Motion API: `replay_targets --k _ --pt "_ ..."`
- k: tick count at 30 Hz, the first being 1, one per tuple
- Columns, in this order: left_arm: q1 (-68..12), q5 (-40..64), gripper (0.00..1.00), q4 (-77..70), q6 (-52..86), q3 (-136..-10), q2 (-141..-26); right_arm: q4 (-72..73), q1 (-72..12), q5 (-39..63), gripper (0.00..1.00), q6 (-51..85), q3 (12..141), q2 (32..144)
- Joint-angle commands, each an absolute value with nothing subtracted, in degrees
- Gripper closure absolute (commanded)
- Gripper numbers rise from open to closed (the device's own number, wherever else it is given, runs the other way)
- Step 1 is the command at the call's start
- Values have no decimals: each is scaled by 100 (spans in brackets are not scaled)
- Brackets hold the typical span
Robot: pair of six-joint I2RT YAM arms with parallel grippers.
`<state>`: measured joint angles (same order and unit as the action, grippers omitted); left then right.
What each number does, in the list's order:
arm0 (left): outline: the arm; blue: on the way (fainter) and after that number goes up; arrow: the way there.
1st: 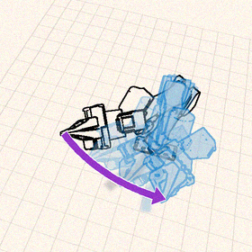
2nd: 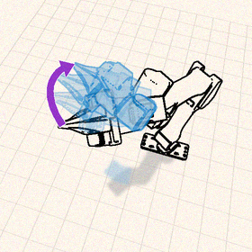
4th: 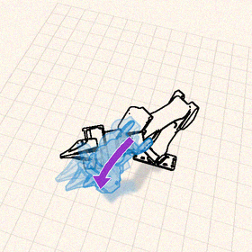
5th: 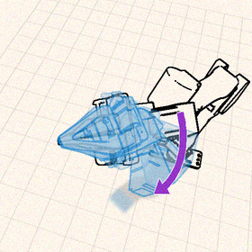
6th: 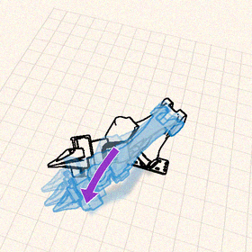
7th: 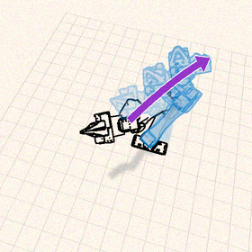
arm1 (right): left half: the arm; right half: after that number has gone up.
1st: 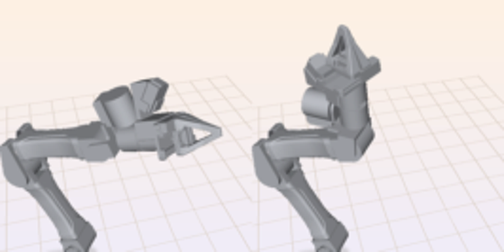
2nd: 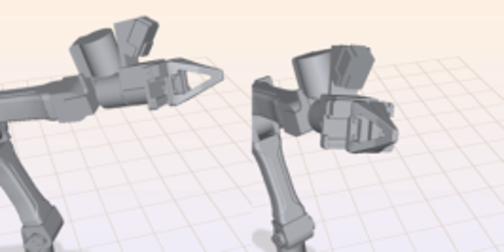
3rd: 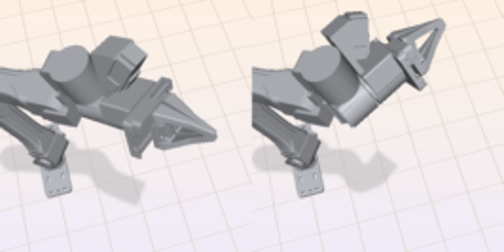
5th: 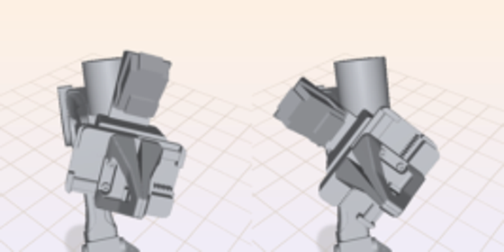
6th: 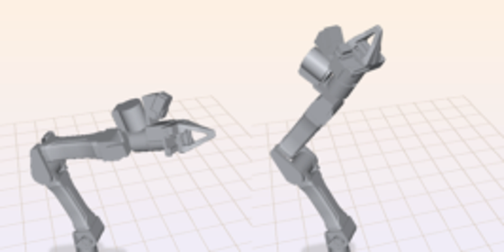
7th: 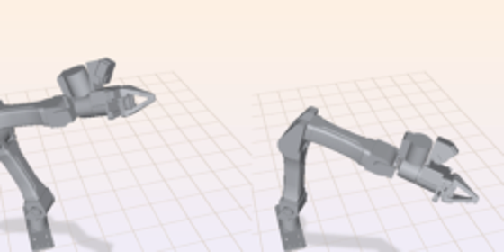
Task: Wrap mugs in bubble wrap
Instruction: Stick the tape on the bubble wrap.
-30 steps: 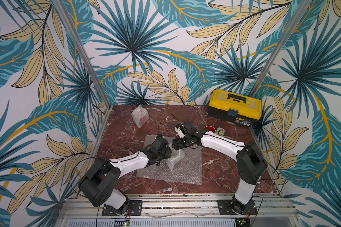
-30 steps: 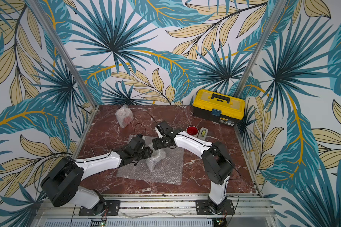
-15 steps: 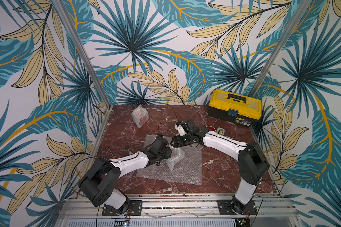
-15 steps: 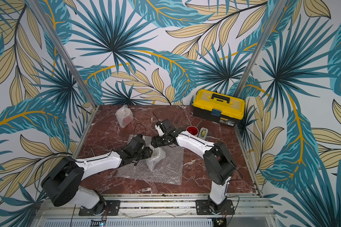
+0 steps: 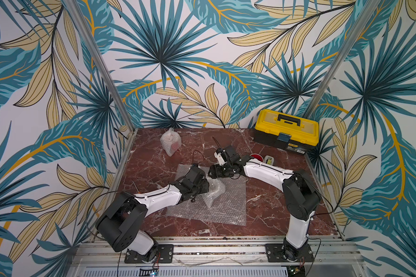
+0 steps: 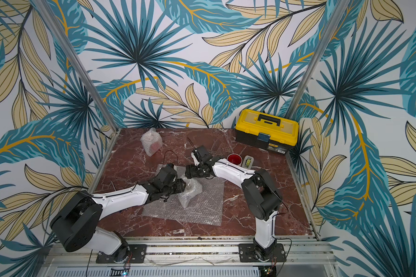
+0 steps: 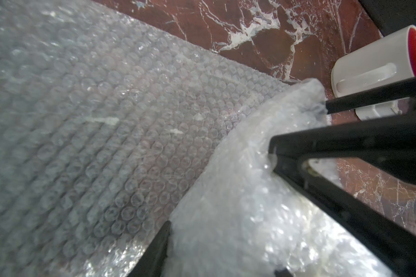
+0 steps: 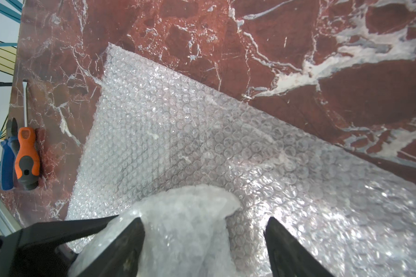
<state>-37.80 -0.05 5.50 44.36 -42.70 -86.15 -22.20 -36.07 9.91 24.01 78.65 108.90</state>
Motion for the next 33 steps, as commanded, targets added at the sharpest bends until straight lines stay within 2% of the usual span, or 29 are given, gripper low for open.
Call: replay_targets --k 1,6,11,15,22,33 --pt "-3822 10 52 905 4342 -4313 -8736 -2656 -3597 720 21 2474 7865 11009" --pt "-3820 10 52 910 4350 -4313 -8739 -2241 -3598 427 21 2625 7498 10112" --pt "-3827 23 52 914 4332 -4333 -8746 -1729 -3597 1337 21 2726 6880 9559" --pt "-3827 27 52 906 4318 -4346 -8754 -1740 -3619 1794 21 2793 6575 9614" --pt "-3828 26 52 908 4328 -4350 -8745 -1953 -3660 1720 21 2673 6576 9914" --pt "-3832 13 52 908 4332 -4324 -8755 -2623 -3687 684 28 2675 6768 10398"
